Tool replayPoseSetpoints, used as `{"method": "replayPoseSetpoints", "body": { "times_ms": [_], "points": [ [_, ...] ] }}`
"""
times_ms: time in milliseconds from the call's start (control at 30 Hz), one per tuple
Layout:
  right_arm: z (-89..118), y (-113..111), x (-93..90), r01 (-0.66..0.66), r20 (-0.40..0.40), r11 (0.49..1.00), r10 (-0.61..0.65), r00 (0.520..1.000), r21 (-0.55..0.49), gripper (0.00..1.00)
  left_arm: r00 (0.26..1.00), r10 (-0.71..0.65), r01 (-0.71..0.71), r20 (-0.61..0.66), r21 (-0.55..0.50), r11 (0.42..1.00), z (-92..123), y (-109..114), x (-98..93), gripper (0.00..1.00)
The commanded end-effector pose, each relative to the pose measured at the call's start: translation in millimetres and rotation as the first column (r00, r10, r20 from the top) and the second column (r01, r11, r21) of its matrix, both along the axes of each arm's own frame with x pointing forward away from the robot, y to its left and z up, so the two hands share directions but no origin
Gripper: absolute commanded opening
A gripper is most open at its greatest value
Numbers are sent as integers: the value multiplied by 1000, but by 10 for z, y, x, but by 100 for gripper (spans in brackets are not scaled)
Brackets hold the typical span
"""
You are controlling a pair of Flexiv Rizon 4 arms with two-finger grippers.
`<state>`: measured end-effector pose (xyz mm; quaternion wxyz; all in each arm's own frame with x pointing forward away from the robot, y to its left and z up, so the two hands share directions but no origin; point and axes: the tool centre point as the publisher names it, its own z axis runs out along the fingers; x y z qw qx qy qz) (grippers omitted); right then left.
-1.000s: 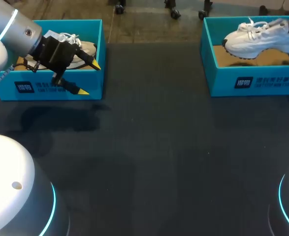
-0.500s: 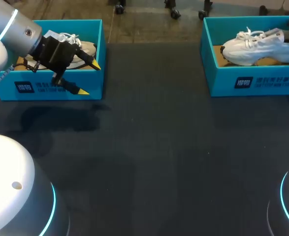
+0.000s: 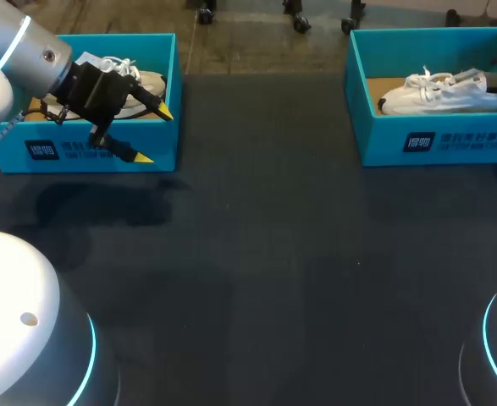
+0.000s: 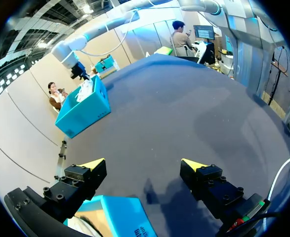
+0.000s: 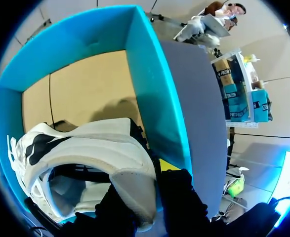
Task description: Take the shoe out of the shoebox, open the shoe tongue, remove and reinsert the insole, then place the shoe into the shoebox
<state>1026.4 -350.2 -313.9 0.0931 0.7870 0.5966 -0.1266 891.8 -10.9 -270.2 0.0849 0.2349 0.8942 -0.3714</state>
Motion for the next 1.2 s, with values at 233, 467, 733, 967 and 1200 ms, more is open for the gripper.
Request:
{"method": "replayPoseSetpoints", "body": {
  "times_ms": [233, 467, 733, 967, 1200],
  "points": [
    [-90, -22, -132, -9, -5, 1000, 9, 1000, 0, 0, 1000, 1, -1, 1, 4, 1000, 5, 1, -10, 100],
    [-200, -43, -131, -12, -17, 1000, 12, 1000, -8, 0, 1000, 1, -1, 1, 4, 1000, 5, 1, -10, 100],
    [-405, -38, -95, -21, -52, 1000, 20, 998, -9, 0, 1000, 1, -1, 1, 4, 1000, 5, 1, -10, 100],
    [-519, -37, -110, -12, -70, 1000, 12, 997, 4, 0, 1000, 1, -1, 1, 4, 1000, 5, 1, -10, 100],
    [-483, -23, -107, 1, -64, 1000, 0, 998, 6, 34, 1000, 1, -1, 1, 4, 1000, 5, 1, -10, 100]
  ]
}}
